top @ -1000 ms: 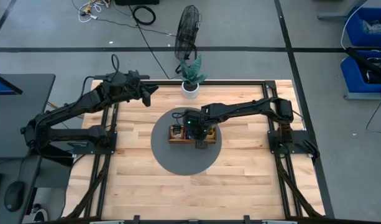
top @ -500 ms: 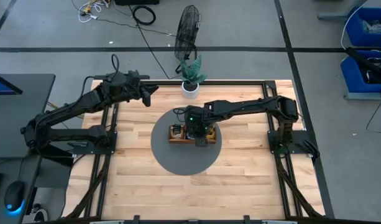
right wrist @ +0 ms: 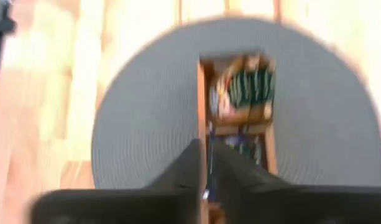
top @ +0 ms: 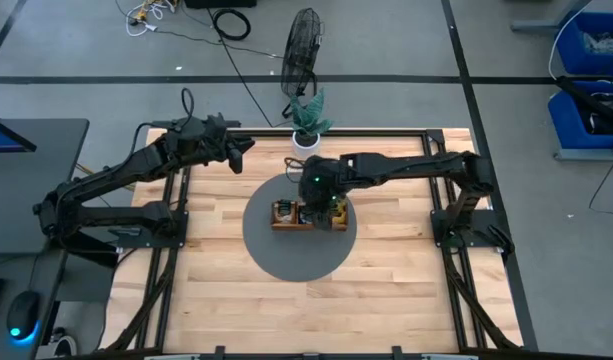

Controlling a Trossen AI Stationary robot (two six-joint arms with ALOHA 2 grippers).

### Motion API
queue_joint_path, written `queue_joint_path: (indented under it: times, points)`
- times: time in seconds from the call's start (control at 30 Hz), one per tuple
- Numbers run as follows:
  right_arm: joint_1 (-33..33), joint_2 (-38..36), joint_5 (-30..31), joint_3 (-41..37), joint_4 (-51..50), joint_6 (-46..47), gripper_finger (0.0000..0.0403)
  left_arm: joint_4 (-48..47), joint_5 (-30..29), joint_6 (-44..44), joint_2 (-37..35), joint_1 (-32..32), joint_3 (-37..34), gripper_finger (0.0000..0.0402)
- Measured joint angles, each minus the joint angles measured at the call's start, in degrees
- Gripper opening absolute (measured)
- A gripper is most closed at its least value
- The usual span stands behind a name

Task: Pick & Place Tea
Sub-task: Return to Home Position

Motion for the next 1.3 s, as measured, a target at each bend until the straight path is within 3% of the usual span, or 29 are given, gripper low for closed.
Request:
queue_joint_path:
  times: [0.07, 0.23, 0.4, 0.6, 0.7, 0.8, 0.93, 1.1, 1.3]
  points:
    - [-0.02, -1.99, 0.16, -0.39, 2.30, -1.11, 0.0016, -0.01, -0.01, 1.27, 0.00, -0.93, 0.00, 0.0061]
    - [-0.49, -8.62, 1.41, -6.42, 12.10, 1.83, 0.0004, 1.23, 3.57, 3.91, 0.00, -4.83, 0.00, 0.0008]
    - [-0.76, -18.96, 3.62, -17.39, 25.84, 5.84, 0.0002, 7.21, 7.81, 5.40, -0.02, -11.59, 0.04, 0.0003]
    - [-0.70, -31.77, 7.86, -27.52, 26.75, 4.43, 0.0001, 0.10, 10.81, 8.22, 0.05, -17.29, 0.03, 0.0003]
    - [-0.72, -35.82, 7.41, -29.80, 20.85, 5.04, 0.0001, -0.24, 6.85, 5.01, 0.18, -20.02, -0.40, 0.0003]
    - [-0.10, -40.15, 7.41, -33.36, 23.77, 6.57, 0.0001, 7.40, 2.86, 7.16, 0.09, -22.85, -2.94, 0.0003]
    - [1.41, -46.55, 8.56, -41.41, 31.31, 5.87, 0.0001, 19.15, 1.81, 9.09, -0.49, -25.55, -7.99, 0.0003]
    - [2.69, -55.82, 9.08, -51.37, 38.38, 6.24, 0.0000, 18.99, -3.10, 11.84, -2.21, -29.01, -13.49, 0.0003]
    - [2.91, -64.91, 9.16, -59.88, 37.88, 7.92, 0.0000, 19.08, -4.63, 13.02, -6.22, -29.84, -18.30, 0.0002]
